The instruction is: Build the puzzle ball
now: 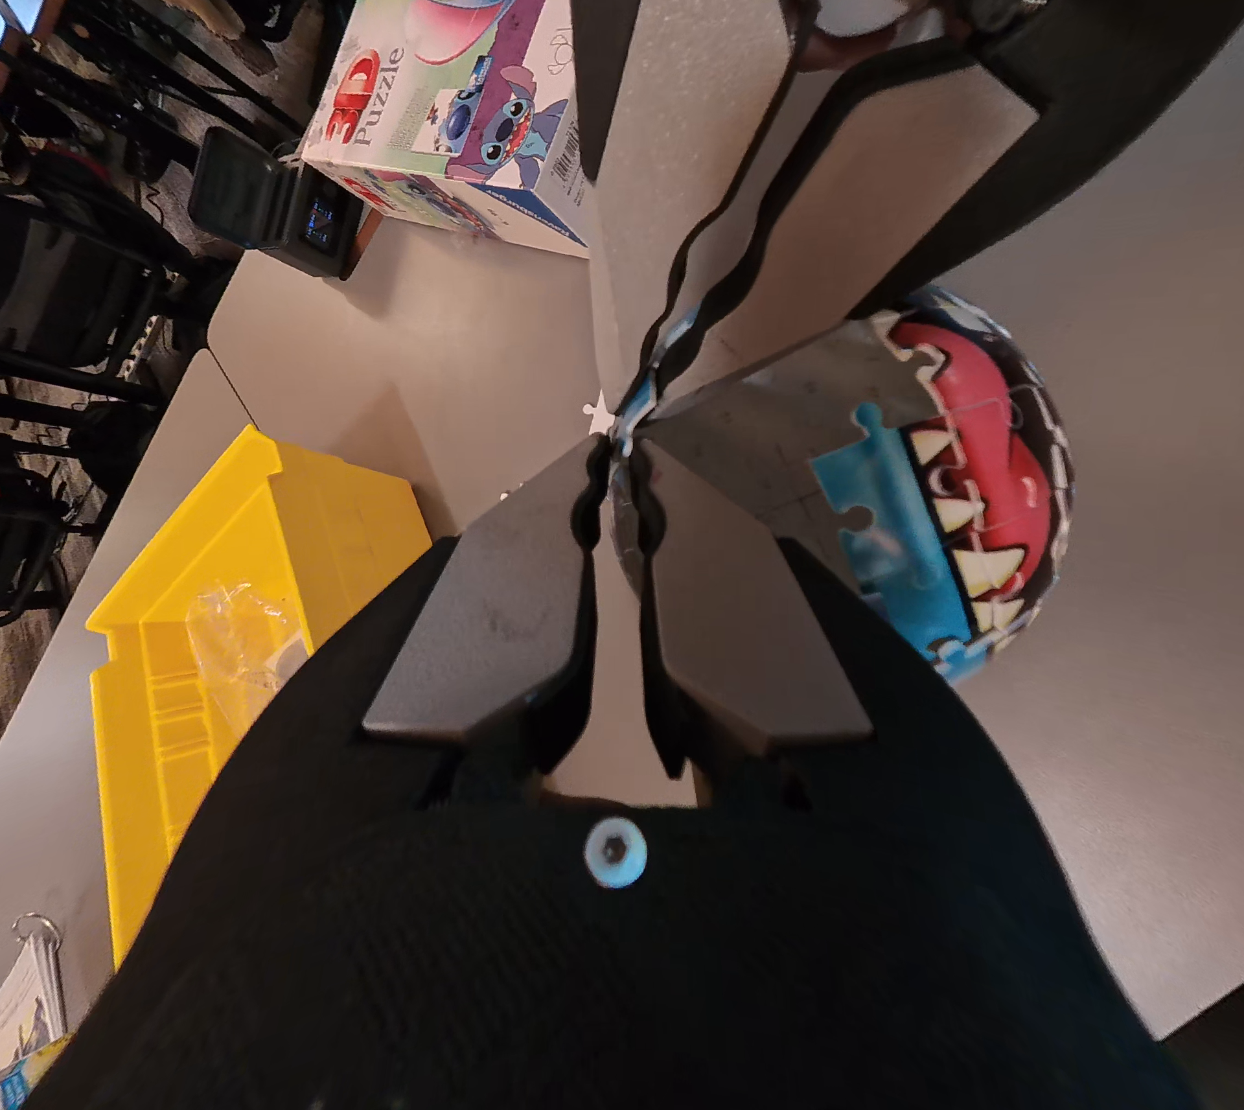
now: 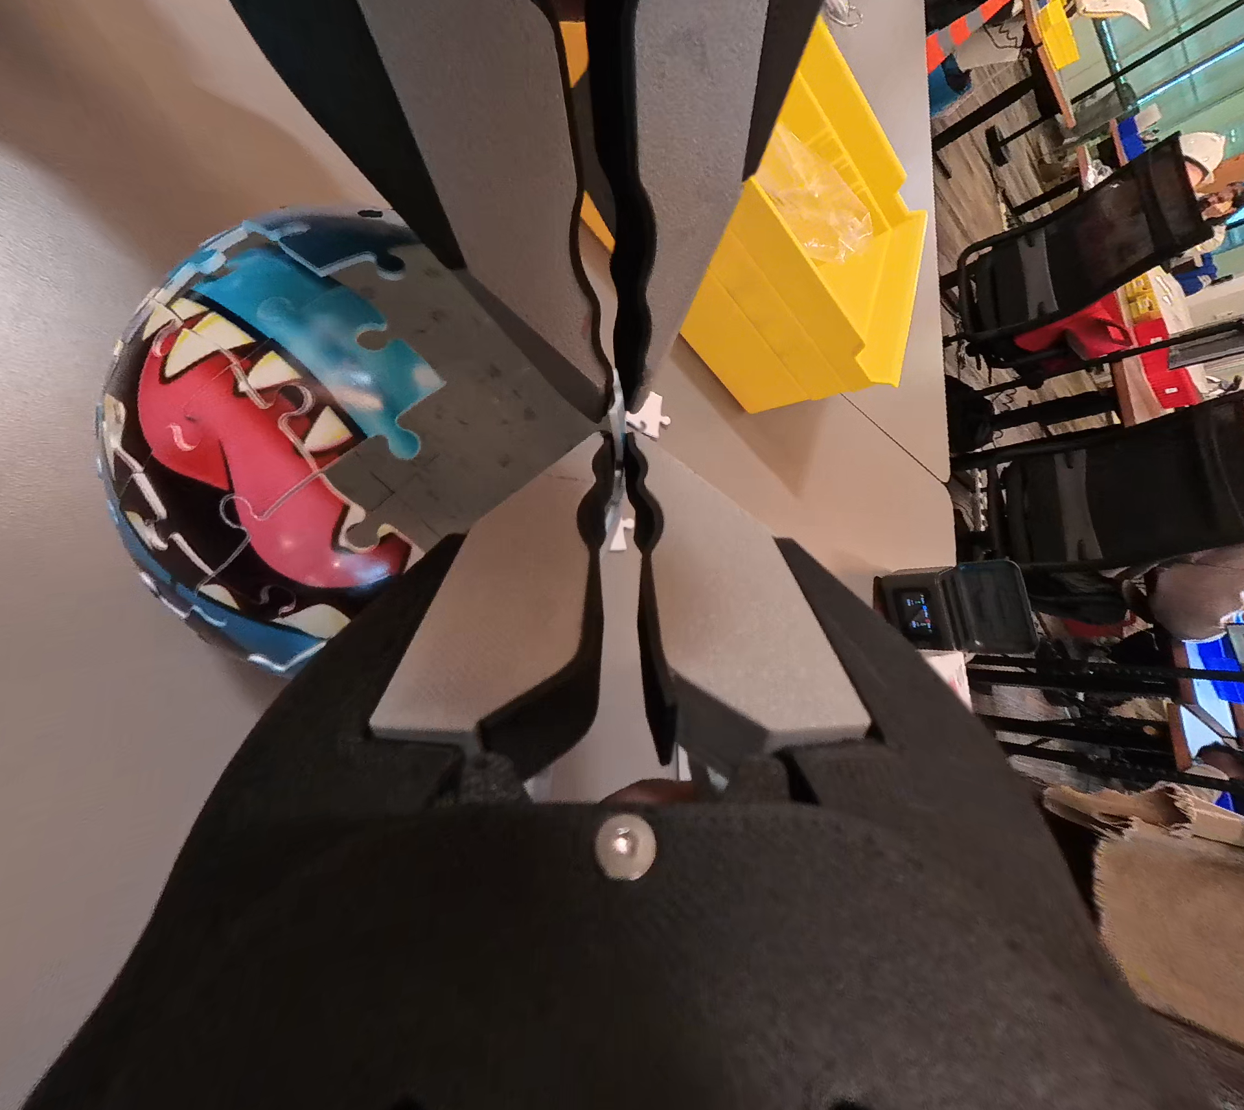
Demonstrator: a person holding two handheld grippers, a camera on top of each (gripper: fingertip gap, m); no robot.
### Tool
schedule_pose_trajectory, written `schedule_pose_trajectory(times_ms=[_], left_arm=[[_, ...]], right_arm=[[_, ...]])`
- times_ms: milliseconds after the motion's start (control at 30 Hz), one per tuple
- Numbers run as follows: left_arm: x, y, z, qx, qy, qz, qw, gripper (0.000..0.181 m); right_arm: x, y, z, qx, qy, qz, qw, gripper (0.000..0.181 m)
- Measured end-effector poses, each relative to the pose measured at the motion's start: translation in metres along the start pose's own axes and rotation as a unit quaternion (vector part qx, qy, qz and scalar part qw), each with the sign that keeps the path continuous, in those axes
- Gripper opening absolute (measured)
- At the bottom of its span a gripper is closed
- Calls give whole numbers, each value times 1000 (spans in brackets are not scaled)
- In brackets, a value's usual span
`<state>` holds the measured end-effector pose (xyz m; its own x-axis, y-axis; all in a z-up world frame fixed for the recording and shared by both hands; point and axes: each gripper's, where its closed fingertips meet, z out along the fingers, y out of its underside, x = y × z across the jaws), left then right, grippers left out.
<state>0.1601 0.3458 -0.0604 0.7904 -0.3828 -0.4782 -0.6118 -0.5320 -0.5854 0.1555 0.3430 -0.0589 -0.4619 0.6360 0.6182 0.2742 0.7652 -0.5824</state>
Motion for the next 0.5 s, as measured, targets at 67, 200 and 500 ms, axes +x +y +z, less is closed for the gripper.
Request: schedule_pose_trajectory(times_ms=[67, 200, 500], left_arm=[[0, 0, 0, 1, 1, -2, 1000, 3], [0, -1, 1, 1, -1, -5, 1000, 2], [0, -1, 3, 1, -2, -15, 1000, 1]], right_arm=[[0, 0, 0, 3, -6, 8, 1000, 0], [0, 1, -1, 0, -8, 12, 1000, 0], [-2, 3, -1, -6, -23, 49, 999, 0]])
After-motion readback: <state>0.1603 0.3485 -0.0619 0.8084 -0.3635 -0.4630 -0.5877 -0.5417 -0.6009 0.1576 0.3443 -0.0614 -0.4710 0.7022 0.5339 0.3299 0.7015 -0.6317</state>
